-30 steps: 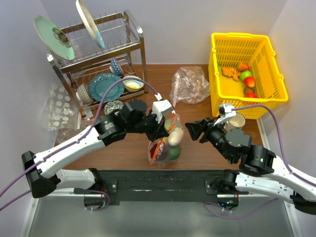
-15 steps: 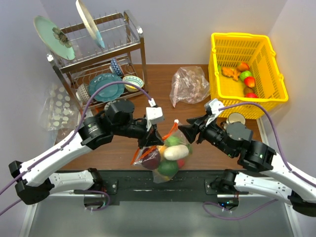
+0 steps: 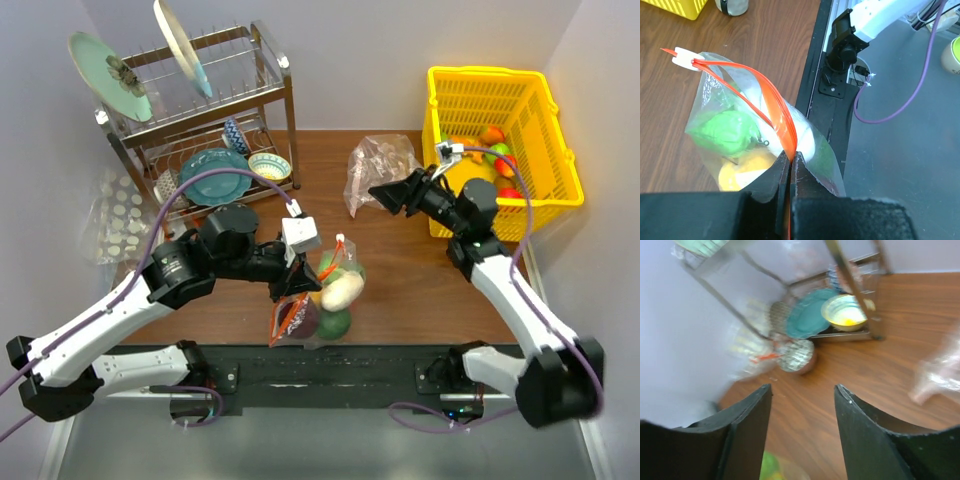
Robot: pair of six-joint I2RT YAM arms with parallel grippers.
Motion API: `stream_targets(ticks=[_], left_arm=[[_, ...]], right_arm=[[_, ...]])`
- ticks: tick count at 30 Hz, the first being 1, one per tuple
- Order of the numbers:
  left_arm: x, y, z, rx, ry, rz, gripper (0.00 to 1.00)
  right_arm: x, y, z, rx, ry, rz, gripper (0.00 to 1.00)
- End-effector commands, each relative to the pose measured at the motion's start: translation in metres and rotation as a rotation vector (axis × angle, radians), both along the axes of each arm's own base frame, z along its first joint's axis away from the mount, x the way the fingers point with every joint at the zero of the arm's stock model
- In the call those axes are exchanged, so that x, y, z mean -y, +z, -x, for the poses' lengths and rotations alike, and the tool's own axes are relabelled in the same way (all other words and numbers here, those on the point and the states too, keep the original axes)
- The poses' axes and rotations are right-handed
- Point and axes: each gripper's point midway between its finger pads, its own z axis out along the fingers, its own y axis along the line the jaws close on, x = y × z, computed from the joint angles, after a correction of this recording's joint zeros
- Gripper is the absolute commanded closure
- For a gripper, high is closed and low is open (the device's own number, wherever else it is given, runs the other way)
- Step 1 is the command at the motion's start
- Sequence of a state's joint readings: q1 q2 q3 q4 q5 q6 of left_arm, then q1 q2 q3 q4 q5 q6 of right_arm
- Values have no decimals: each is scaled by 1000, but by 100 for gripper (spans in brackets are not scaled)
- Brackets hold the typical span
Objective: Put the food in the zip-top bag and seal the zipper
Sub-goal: Adjust the zipper food storage bag at the center of the board.
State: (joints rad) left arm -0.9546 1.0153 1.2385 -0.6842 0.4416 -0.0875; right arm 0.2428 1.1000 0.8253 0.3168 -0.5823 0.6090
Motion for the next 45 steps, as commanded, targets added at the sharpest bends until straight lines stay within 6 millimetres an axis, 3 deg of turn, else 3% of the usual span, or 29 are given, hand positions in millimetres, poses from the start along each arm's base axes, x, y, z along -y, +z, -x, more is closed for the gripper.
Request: stream_targets(ticks=[1, 2, 5, 12, 19, 27, 32, 33, 35, 36, 39, 45], left_arm=[[-3, 24, 4, 62, -27, 75, 100], [-3, 24, 5, 62, -32, 76, 100], [-3, 25, 6, 71, -40, 82, 100], [1, 30, 4, 78, -51, 82, 100], [7, 42, 2, 85, -63, 91, 100], [7, 56, 12, 82, -115, 116, 100], [4, 59, 10, 99, -95, 120, 100], [4, 59, 9, 99, -93, 118, 100], [4, 57, 8, 96, -88, 111, 100], [5, 54, 6, 94, -82, 105, 100], [4, 49, 0, 96, -48, 84, 100], [-1, 9, -23, 72, 78, -32, 100]], right_arm=[[-28, 54, 78, 219, 519, -248, 40], [-27, 62, 88, 344, 564, -259, 39], [-33, 55, 99, 289, 677, -258, 36], [-36, 53, 131, 368, 750, -191, 32], [-46, 54, 160, 385, 852, -168, 36], [-49, 56, 165, 387, 878, -170, 30], [-51, 61, 175, 402, 903, -175, 50], [-51, 63, 177, 410, 906, -178, 61], [-52, 65, 182, 414, 917, -180, 71], [-52, 66, 185, 419, 921, -183, 84], [-52, 68, 188, 419, 926, -188, 99], [-57, 56, 172, 348, 872, -238, 100]])
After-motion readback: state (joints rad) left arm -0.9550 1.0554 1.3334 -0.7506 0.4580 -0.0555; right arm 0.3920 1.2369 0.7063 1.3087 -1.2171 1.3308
